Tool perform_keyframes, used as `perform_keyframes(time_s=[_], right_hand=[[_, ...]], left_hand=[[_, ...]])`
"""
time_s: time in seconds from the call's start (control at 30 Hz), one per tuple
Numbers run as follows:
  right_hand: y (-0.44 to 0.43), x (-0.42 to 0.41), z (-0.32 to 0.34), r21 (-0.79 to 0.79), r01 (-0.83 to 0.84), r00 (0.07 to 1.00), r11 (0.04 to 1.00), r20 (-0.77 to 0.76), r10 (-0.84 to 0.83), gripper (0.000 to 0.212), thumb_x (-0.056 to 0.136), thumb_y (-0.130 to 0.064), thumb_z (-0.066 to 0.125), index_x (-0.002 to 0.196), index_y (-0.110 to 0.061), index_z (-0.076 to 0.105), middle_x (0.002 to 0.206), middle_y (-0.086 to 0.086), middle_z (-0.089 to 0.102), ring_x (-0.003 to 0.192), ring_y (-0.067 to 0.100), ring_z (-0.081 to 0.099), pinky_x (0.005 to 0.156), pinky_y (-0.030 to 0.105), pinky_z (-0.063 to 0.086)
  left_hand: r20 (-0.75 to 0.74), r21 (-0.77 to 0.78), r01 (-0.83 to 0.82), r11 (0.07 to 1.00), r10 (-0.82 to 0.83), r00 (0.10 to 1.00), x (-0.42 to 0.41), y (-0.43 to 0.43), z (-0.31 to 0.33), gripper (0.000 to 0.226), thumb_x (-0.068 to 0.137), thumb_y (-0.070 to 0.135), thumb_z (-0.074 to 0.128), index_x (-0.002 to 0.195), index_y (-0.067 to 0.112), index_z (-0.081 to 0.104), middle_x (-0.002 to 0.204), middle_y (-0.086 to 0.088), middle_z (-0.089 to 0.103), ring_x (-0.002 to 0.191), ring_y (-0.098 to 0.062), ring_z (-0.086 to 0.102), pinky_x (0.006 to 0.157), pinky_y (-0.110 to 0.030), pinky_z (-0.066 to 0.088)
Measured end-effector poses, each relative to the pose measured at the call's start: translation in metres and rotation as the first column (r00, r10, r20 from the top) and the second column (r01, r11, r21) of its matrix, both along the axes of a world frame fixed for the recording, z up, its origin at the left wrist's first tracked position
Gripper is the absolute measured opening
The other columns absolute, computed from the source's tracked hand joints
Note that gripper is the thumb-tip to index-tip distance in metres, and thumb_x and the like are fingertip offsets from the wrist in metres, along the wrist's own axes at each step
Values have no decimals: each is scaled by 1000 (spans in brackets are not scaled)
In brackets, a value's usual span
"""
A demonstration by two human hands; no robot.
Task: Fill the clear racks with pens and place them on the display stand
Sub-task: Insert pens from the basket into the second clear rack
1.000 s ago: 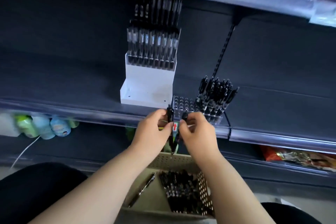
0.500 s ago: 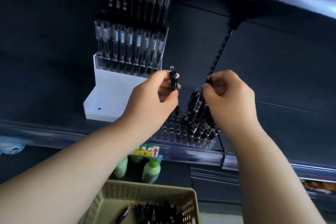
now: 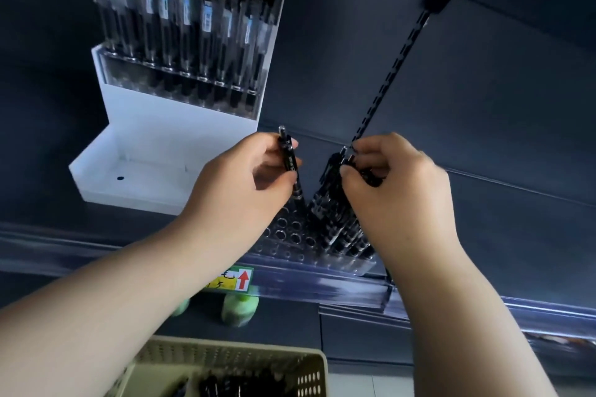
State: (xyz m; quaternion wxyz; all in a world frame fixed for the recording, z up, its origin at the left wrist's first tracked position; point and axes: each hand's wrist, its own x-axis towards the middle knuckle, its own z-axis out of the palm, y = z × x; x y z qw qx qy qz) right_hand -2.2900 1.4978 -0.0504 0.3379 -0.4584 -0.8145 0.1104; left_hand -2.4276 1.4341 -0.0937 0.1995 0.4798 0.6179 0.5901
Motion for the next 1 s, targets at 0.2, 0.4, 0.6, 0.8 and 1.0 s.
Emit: perform_keyframes(time_s=[0.2, 0.4, 0.6, 0.8, 1.0], right_hand=[[-5, 4, -5, 129, -14, 999, 992, 40, 9, 13, 79, -14, 69, 89, -21, 72, 76, -7, 68, 85, 24, 61, 84, 44, 45], [-7, 7, -6, 229, -36, 986, 973, 164, -2, 11, 82, -17, 68, 89, -24, 74, 82, -7, 72, 90, 23, 56, 70, 28, 17], [-10, 13, -9, 325, -43, 987, 945, 160, -10, 17, 81, -13, 67, 95, -19, 73, 90, -1, 71, 90, 29, 58, 72, 33, 30], [-14, 13, -4, 367, -33, 994, 930, -86, 69, 22, 84, -11, 57, 101, -14, 71, 95, -1, 68, 89, 25, 57, 79, 40, 46], [-11, 16, -7, 319, -34, 997, 947, -56, 55, 23, 84, -14, 55, 101, -16, 71, 94, -1, 68, 88, 25, 57, 79, 42, 47]], left_hand=[[26, -5, -1, 1000, 1, 1000, 7, 0, -1, 30, 82, 14, 67, 99, 38, 61, 93, 20, 70, 90, 8, 63, 84, -14, 47], [38, 30, 8, 1000, -9, 999, 14, -4, 1, 29, 81, 15, 66, 93, 41, 61, 90, 16, 70, 86, 3, 64, 81, -14, 50], [-8, 16, 37, 999, -37, 999, 19, -7, -6, 36, 82, 14, 67, 96, 46, 58, 88, 19, 69, 81, 7, 63, 73, -3, 46], [-96, -57, 112, 992, -117, 989, 25, 0, -21, 39, 82, 6, 68, 108, 34, 67, 94, 10, 70, 84, 0, 65, 77, -3, 46], [-348, -82, 67, 994, -92, 933, 32, 4, -25, 27, 83, 18, 68, 108, 24, 59, 93, 14, 65, 85, 1, 60, 75, -11, 49]])
